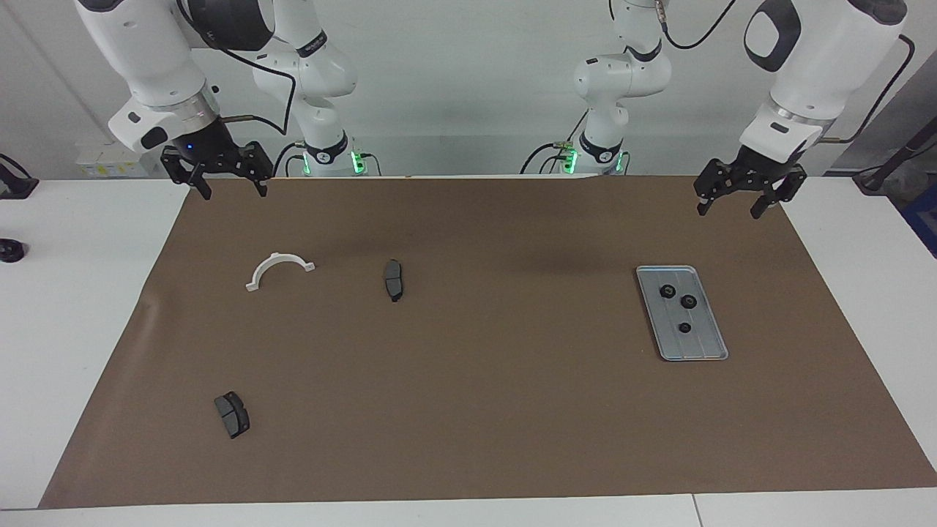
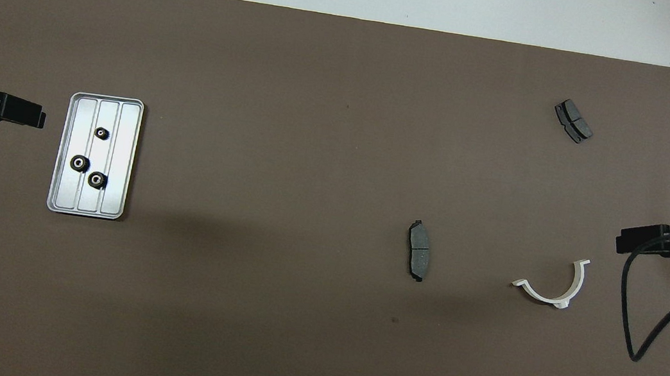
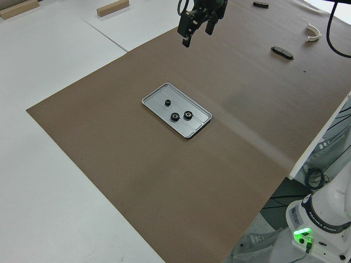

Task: Place bearing gear from tray to pile
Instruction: 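Move the left gripper over the black gears in the metal tray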

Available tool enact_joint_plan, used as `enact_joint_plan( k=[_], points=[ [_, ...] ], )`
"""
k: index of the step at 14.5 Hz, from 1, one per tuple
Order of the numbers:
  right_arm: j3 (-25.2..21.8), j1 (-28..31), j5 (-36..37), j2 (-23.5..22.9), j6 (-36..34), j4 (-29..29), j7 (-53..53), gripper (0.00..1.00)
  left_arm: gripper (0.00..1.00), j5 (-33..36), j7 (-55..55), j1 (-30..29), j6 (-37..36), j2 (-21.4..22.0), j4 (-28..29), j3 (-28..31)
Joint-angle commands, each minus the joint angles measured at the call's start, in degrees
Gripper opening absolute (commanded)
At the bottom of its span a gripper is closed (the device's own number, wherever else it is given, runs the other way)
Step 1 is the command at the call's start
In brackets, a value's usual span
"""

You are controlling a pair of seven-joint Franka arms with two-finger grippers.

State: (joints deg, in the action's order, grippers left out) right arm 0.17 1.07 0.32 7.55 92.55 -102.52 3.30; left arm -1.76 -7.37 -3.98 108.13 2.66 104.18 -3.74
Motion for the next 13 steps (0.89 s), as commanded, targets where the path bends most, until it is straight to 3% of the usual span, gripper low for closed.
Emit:
enact_joint_plan(
  k=[1, 3, 7, 12, 13],
  points=[
    [0.1, 0.2, -1.1, 1.0, -0.5, -0.6, -0.3, 1.00, 1.00, -1.2, -0.5, -1.3, 9.2, -2.6, 4.8, 0.0],
    [0.1, 0.2, -1.1, 1.0, -0.5, -0.6, -0.3, 1.00, 1.00, -1.2, -0.8, -1.4, 14.4, -5.6, 6.0, 0.0],
    [0.1, 0.2, -1.1, 1.0, -0.5, -0.6, -0.3, 1.00, 1.00, -1.1, -1.0, -2.2, 30.0, -9.3, 13.8, 0.1],
    [0.1, 0.3, -1.2, 1.0, -0.5, -0.6, -0.3, 1.00, 1.00, -0.7, -0.6, -1.2, 34.7, -16.2, 13.8, 0.1],
    [0.1, 0.2, -1.1, 1.0, -0.5, -0.6, -0.3, 1.00, 0.93, -0.7, -0.7, -1.0, 35.0, -17.2, 13.8, 0.1]
  ],
)
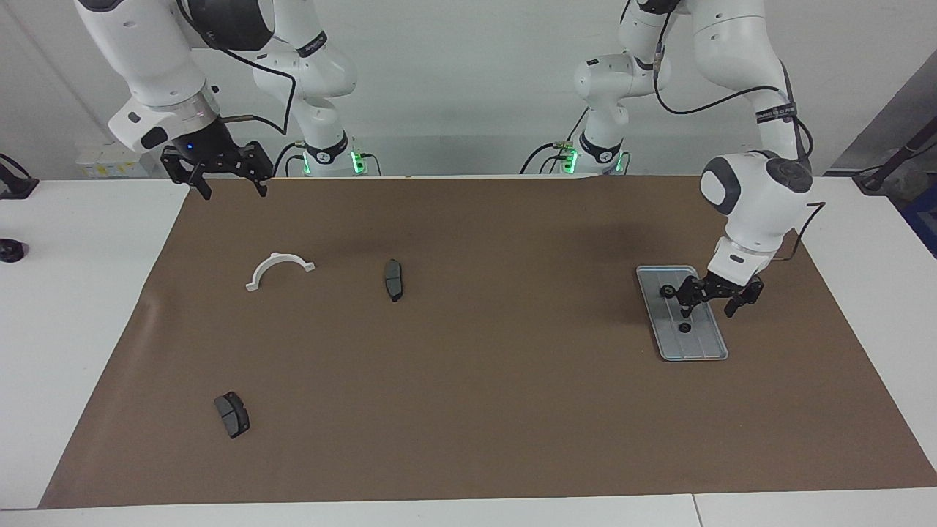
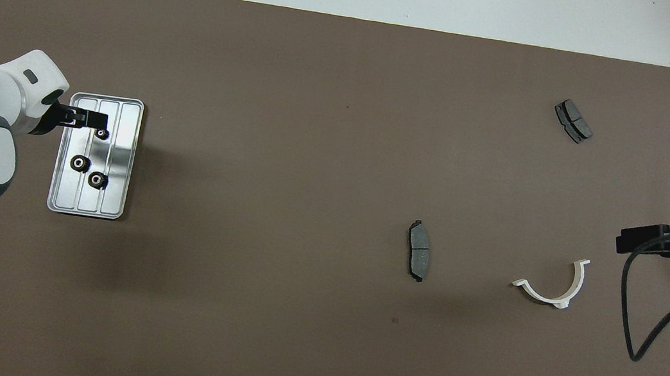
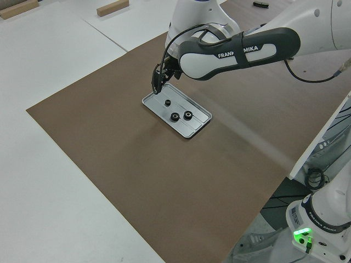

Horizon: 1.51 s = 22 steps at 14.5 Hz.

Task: Place bearing gear from tray to pile
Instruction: 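Grasp one black gear from the tray with the left gripper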

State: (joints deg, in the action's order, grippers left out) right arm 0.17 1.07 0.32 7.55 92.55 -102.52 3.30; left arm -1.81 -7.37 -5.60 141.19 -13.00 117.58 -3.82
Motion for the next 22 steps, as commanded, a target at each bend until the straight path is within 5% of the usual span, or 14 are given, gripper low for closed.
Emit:
enact_joint_plan(
  k=[1, 5, 19, 20, 22],
  points=[
    [0.1, 0.2, -1.1, 1.0, -0.5, -0.6, -0.3, 1.00, 0.79, -0.6, -0.8, 0.6, 2.2, -2.0, 0.4, 0.2],
    [0.1, 0.3, -1.1, 1.0, -0.5, -0.6, -0.3, 1.00, 0.48, -0.5, -0.8, 0.7, 2.1, -3.1, 0.8, 0.1],
    [0.0, 0.7, -1.1, 1.0, -0.5, -0.6, -0.3, 1.00, 0.43, -0.4, -0.9, 1.0, 5.0, -3.8, 3.2, 0.2],
    [-0.1, 0.9, -1.1, 1.0, -0.4, -0.6, -0.6, 1.00, 0.37, -0.4, -0.9, 1.0, 5.0, -3.8, 3.2, 0.2],
    [-0.3, 0.9, -1.1, 0.9, -0.3, -0.6, -0.8, 1.00, 0.03, -0.4, -0.9, 1.0, 4.5, -3.8, 3.1, 0.2]
  ],
)
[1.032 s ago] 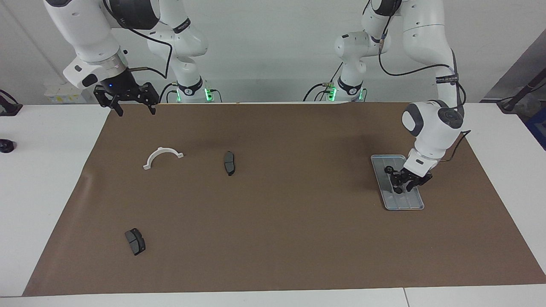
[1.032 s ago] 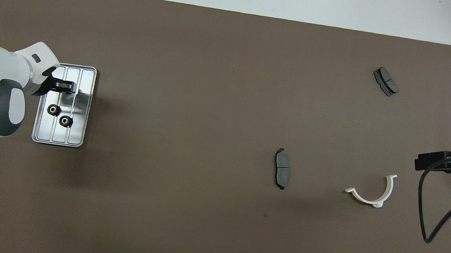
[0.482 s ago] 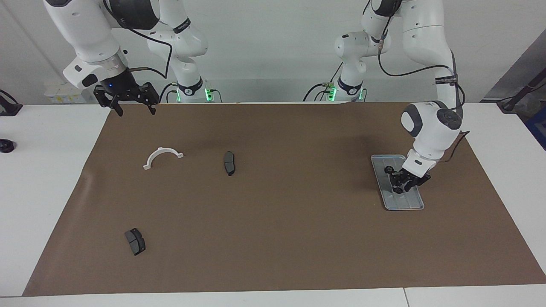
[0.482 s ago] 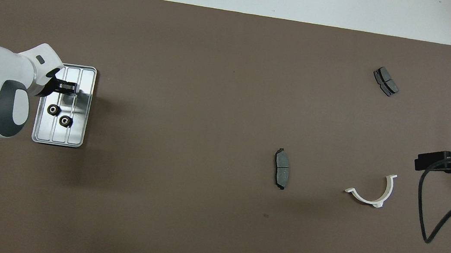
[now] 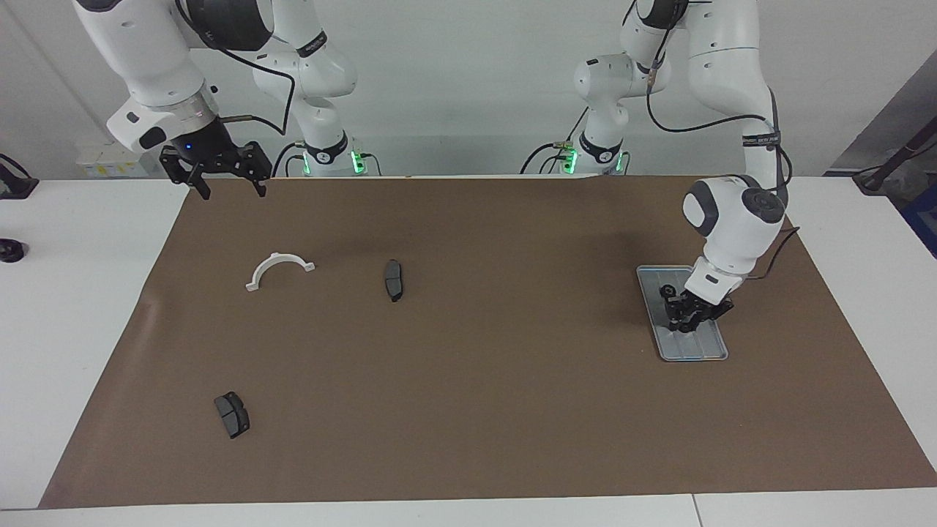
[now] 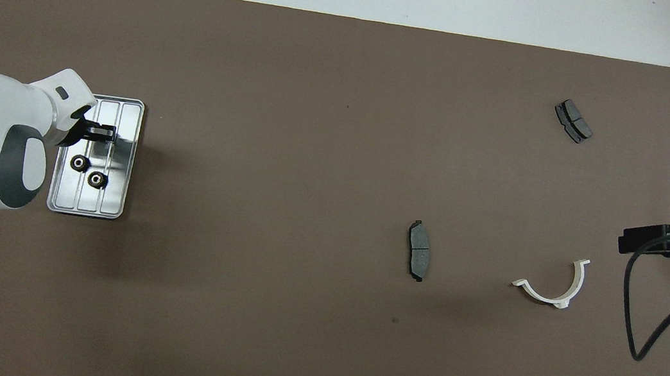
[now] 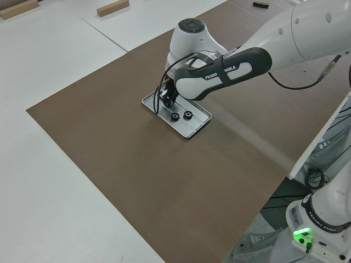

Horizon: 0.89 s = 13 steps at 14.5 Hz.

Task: Place bearing gear from tray to pile
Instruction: 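Grasp one black gear from the tray with the left gripper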

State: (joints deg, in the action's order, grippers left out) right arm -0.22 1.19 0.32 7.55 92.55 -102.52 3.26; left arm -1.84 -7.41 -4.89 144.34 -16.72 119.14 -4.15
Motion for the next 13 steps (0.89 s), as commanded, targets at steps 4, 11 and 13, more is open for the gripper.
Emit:
enact_joint_plan(
  k=[4, 11, 13],
  points=[
    [0.1, 0.7, -1.1, 0.9, -0.2, -0.6, -0.8, 1.00, 0.00, -0.4, -0.9, 0.3, -3.9, 1.1, -1.1, 0.5],
    [0.3, 0.1, -1.1, 1.0, -0.3, -0.6, -1.9, 1.00, 0.00, -0.4, 16.8, 7.2, -27.6, 6.0, -14.7, -0.1],
    [0.3, 0.1, -1.1, 1.0, -0.2, -0.6, -2.3, 1.00, 0.00, -0.4, 29.6, 13.7, -23.5, 6.1, -13.8, -0.1]
  ],
)
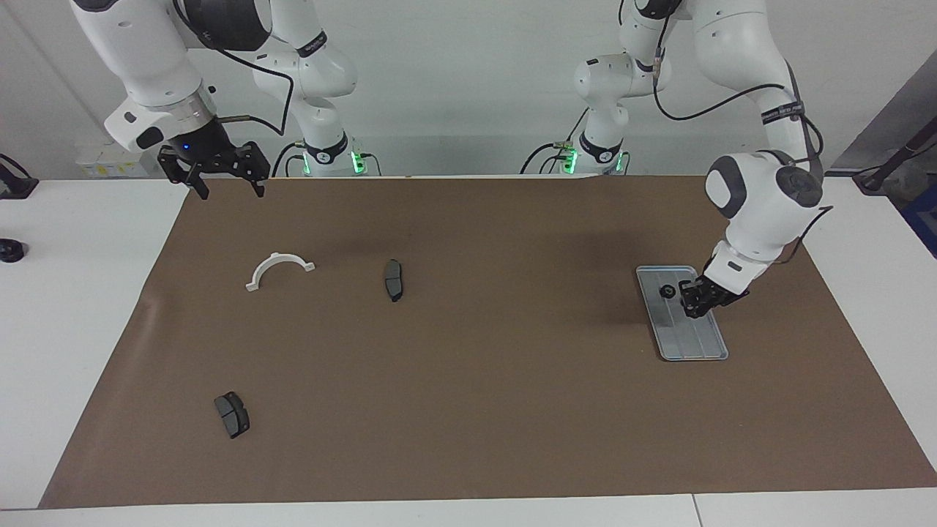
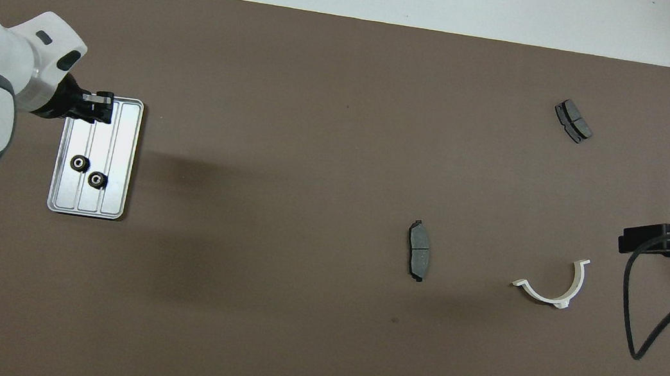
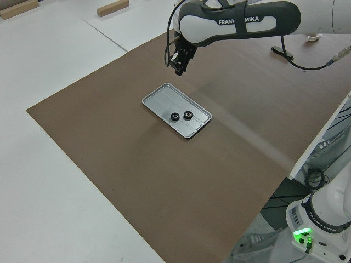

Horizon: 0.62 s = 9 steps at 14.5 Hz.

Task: Place bearing gear from tray to pile
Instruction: 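Grasp one black gear from the tray with the left gripper, then carry the gear to mid-mat with the left gripper and release it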

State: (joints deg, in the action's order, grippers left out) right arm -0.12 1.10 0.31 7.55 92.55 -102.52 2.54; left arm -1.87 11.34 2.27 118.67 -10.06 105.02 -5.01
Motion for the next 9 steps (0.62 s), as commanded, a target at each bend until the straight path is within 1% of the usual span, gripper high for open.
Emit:
enact_joint_plan(
  k=[1, 4, 6, 7, 8, 9],
  points=[
    [0.1, 0.6, -1.2, 0.9, -0.2, -0.6, -1.6, 1.00, 0.00, -0.3, 16.6, 9.6, 4.6, -0.6, 1.2, 0.8],
    [0.0, 0.8, -1.1, 0.9, 0.3, -0.6, -1.4, 1.00, 0.00, 0.4, 31.1, 18.1, 10.9, -2.8, 1.1, 0.9],
    [0.0, 0.8, -1.2, 0.9, 1.8, -0.6, -1.4, 1.00, 0.00, 4.7, 42.5, 21.9, 16.9, -6.5, -0.2, 0.8],
    [-0.1, 1.0, -1.2, 0.8, 1.9, -0.7, -1.4, 1.00, 0.00, 5.3, 47.0, 24.0, 19.4, -9.6, -1.4, 0.8],
    [-0.1, 1.0, -1.2, 0.8, 2.0, -0.7, -1.4, 1.00, 0.00, 6.1, 50.9, 26.4, 20.2, -12.3, -3.0, 1.1],
    [-0.1, 1.0, -1.2, 0.8, 2.2, -0.7, -1.4, 1.00, 0.00, 7.6, 54.8, 27.1, 20.3, -13.0, -3.9, 1.2]
  ],
)
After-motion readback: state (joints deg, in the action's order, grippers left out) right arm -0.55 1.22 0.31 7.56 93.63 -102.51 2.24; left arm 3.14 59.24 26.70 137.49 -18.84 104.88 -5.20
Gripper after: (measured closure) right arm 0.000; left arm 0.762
